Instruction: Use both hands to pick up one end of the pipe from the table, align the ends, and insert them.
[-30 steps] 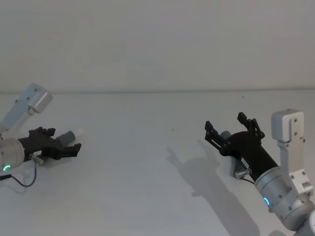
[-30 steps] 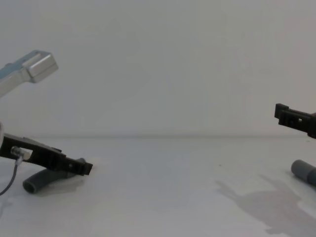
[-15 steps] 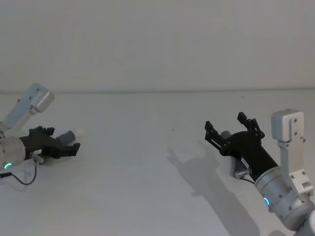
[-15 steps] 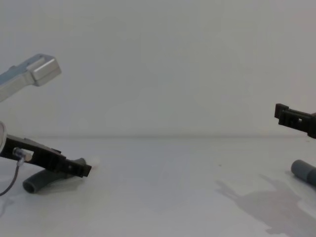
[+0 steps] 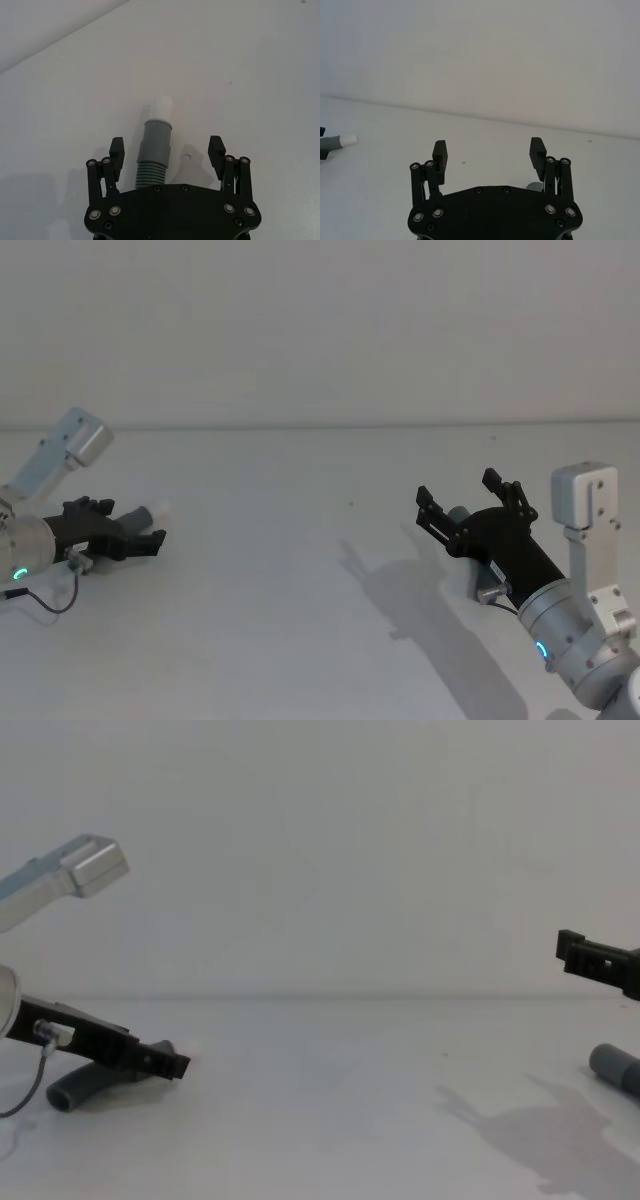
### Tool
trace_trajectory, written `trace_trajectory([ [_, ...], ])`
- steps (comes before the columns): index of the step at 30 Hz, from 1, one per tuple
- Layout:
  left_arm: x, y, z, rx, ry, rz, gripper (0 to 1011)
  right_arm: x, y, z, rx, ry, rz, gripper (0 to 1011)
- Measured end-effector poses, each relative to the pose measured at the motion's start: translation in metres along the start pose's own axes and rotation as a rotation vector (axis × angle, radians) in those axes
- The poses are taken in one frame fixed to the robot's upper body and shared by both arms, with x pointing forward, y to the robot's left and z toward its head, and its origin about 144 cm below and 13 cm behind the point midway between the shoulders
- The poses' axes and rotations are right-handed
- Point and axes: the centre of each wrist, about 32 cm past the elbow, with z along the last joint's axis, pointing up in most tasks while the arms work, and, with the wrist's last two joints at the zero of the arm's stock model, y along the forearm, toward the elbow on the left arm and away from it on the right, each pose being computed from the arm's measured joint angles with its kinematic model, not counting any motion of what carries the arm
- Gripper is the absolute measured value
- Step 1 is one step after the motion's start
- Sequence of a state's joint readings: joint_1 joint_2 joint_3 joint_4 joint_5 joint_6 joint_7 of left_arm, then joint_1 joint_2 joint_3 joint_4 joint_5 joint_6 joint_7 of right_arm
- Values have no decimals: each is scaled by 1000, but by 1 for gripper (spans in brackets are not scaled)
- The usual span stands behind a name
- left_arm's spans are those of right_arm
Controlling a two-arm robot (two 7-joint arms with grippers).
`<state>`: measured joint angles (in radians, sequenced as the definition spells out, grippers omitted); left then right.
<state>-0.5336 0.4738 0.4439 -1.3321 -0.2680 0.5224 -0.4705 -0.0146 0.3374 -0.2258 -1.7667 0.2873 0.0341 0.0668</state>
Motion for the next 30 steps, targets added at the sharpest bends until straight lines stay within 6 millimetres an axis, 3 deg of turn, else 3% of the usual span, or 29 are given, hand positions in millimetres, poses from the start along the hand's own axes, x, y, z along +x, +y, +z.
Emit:
trace_trajectory([
  [30, 4, -10, 6, 48, -15, -9, 1001, 0, 0, 0, 0, 0, 0, 1002],
])
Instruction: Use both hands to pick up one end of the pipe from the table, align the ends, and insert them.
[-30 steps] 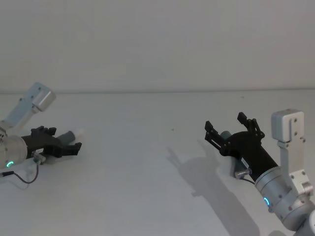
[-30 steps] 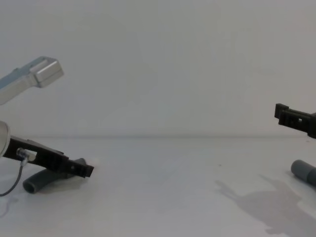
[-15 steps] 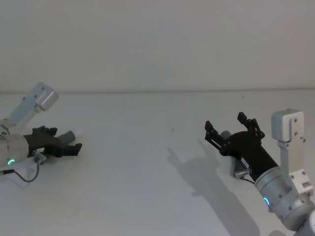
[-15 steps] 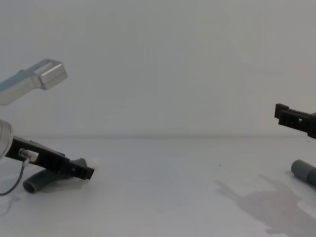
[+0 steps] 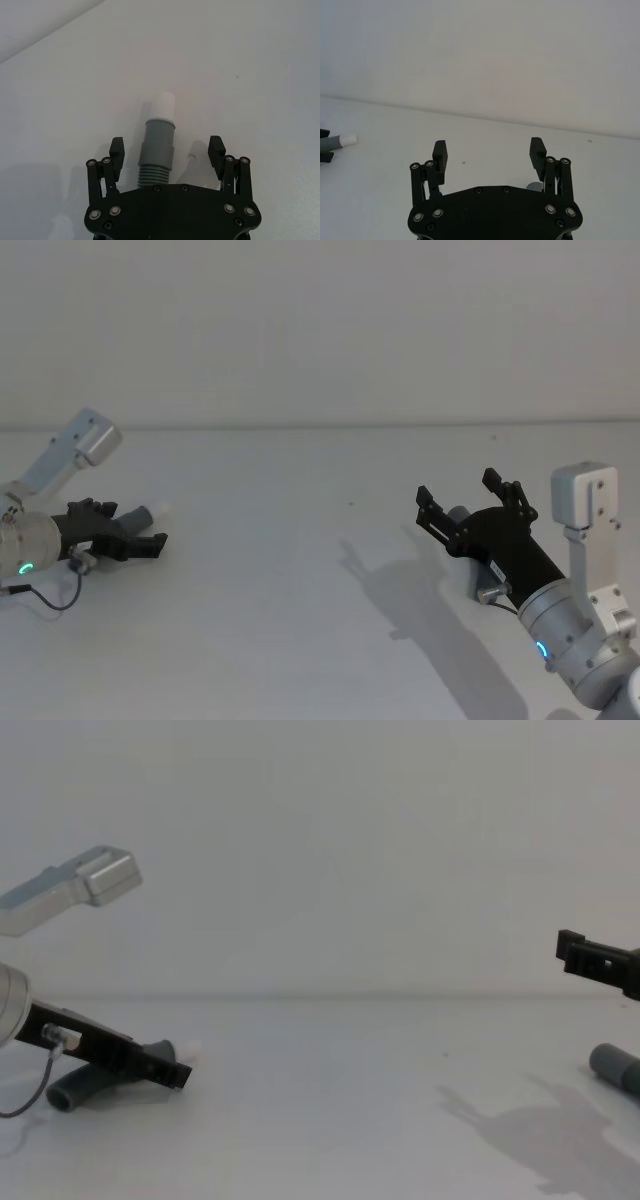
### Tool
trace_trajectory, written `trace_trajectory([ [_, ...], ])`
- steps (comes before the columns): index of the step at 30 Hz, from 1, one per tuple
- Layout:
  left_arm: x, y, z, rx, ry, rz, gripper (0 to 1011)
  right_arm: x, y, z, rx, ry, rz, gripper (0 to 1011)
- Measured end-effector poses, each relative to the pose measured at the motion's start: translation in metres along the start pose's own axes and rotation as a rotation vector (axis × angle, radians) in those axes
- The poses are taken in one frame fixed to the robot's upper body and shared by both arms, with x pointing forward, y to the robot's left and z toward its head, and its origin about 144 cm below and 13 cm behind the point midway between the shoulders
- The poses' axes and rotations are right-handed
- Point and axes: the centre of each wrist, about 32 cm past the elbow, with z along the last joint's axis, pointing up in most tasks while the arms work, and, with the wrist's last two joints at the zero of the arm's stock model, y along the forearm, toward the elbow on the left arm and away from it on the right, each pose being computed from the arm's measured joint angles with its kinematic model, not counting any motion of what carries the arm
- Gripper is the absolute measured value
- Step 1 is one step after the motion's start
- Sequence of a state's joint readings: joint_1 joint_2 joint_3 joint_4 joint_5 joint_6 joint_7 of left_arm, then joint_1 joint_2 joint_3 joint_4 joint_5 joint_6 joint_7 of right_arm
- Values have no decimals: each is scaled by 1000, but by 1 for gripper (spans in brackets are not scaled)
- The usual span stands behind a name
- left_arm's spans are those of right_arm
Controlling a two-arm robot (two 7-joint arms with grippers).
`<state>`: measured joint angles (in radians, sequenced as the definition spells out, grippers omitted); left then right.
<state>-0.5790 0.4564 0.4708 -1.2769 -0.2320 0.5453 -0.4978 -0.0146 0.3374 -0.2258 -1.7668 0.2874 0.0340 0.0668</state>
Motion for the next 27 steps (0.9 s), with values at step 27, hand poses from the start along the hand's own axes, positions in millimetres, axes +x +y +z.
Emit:
trace_trajectory([
  [27, -2, -3, -4, -6, 33, 8, 711, 0, 0, 0, 0, 0, 0, 1002],
])
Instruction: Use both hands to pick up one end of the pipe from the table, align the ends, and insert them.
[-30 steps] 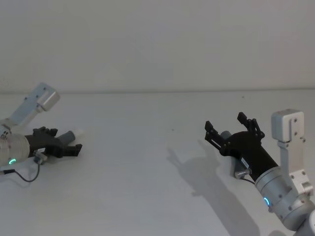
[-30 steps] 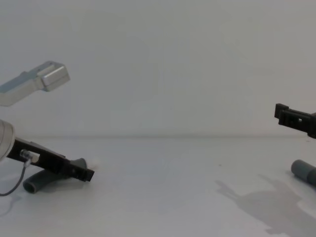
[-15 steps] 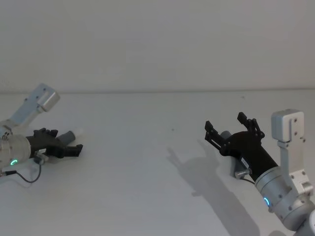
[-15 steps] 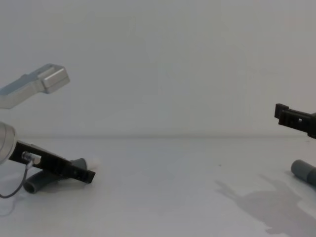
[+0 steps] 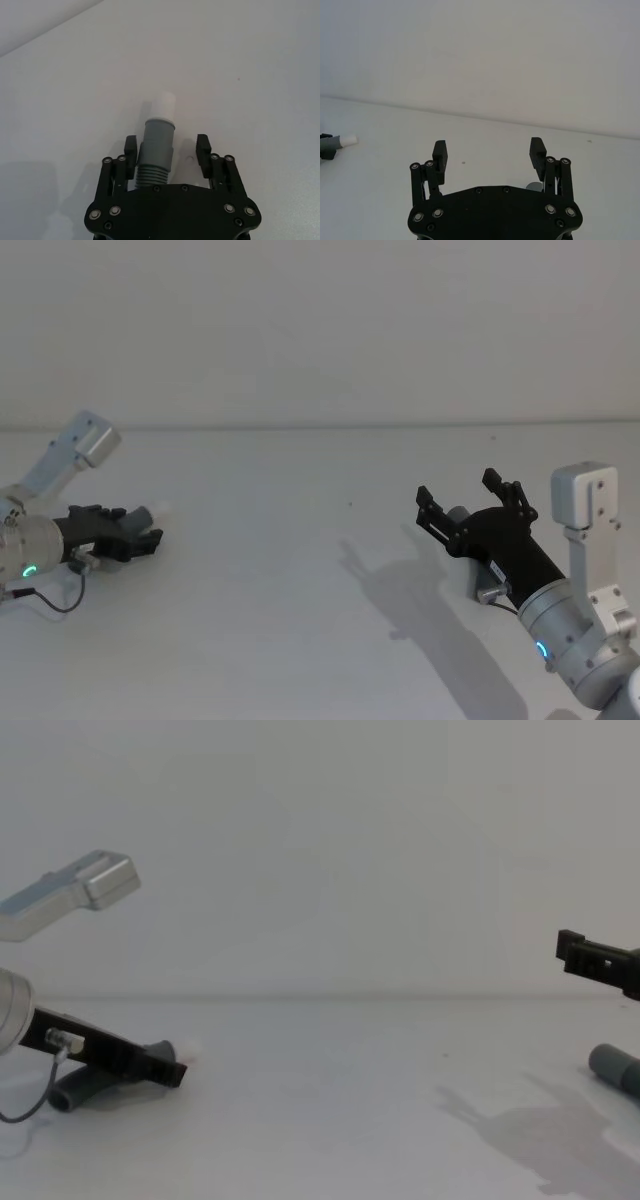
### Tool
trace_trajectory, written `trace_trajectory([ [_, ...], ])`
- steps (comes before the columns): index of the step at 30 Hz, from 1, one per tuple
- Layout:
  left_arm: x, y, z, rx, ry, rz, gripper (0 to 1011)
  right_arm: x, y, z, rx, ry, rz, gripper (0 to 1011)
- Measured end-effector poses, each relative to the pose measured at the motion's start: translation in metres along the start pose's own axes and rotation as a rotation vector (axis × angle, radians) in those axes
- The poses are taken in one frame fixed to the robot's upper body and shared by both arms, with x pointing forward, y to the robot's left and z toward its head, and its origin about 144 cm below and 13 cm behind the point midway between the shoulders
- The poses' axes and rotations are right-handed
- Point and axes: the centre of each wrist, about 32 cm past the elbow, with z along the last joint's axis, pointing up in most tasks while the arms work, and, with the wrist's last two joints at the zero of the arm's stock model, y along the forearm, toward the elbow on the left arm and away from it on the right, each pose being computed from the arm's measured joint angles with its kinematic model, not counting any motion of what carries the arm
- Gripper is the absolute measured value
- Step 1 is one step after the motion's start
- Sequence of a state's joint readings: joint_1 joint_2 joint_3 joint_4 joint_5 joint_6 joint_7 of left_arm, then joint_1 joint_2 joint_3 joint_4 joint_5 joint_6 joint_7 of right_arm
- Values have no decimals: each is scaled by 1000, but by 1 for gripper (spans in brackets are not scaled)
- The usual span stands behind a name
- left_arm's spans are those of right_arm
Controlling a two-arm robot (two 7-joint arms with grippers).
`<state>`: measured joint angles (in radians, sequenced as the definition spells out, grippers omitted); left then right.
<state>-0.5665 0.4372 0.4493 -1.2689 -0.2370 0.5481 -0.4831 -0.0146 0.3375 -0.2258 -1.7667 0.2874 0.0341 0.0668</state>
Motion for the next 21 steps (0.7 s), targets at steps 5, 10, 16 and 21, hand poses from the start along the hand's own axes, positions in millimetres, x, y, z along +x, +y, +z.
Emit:
trace_trajectory([
  [5, 0, 0, 0, 0, 1, 1, 552, 0, 0, 0, 0, 0, 0, 1002],
  [10, 0, 0, -1, 0, 2, 3, 388, 0, 0, 0, 0, 0, 0, 1002],
  [16, 0, 0, -1, -1, 3, 3, 332, 0, 0, 0, 0, 0, 0, 1002],
  [21, 0, 0, -1, -1, 4, 3, 332, 0, 0, 0, 0, 0, 0, 1002],
])
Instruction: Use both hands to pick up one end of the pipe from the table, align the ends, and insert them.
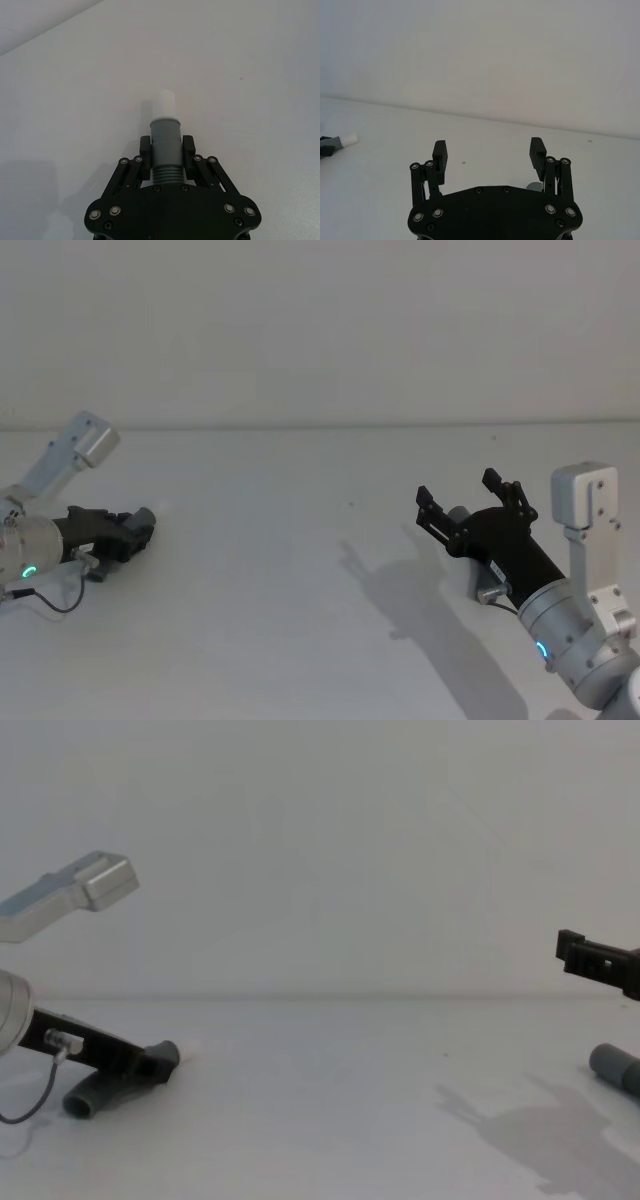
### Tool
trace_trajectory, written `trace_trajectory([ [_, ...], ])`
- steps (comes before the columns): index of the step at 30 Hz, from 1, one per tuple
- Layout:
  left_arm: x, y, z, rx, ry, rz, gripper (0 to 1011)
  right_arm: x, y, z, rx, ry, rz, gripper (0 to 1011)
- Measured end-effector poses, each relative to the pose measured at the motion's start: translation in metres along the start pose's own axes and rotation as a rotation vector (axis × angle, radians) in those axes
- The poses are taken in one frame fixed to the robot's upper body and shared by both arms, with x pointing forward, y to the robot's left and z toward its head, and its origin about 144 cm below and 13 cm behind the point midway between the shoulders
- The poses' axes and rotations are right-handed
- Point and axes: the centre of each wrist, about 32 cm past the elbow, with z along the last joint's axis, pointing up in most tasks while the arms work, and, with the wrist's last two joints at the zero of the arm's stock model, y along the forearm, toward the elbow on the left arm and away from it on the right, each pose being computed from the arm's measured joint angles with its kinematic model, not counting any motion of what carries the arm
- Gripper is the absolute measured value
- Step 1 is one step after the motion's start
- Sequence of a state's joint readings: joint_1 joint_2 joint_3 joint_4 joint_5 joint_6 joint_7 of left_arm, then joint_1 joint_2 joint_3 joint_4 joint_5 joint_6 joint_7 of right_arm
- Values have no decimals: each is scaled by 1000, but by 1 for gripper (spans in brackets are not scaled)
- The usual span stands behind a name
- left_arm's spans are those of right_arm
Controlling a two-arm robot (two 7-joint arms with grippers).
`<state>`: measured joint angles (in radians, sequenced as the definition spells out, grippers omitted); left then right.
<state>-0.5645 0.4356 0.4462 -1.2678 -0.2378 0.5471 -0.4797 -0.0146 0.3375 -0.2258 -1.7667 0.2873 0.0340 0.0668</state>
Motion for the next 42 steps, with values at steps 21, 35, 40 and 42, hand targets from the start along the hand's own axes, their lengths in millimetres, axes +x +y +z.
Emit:
trace_trajectory([
  [21, 0, 0, 0, -1, 0, -1, 333, 3, -1, 9, -43, 15, 0, 1002],
  [35, 0, 0, 0, -1, 0, 0, 332, 21, -5, 38, -210, 8, 18, 1002],
  [40, 0, 0, 0, -1, 0, 0, 332, 27, -5, 44, -265, -7, 32, 1002],
  [42, 0, 0, 0, -1, 0, -1, 332, 28, -4, 45, -273, -9, 33, 1002],
])
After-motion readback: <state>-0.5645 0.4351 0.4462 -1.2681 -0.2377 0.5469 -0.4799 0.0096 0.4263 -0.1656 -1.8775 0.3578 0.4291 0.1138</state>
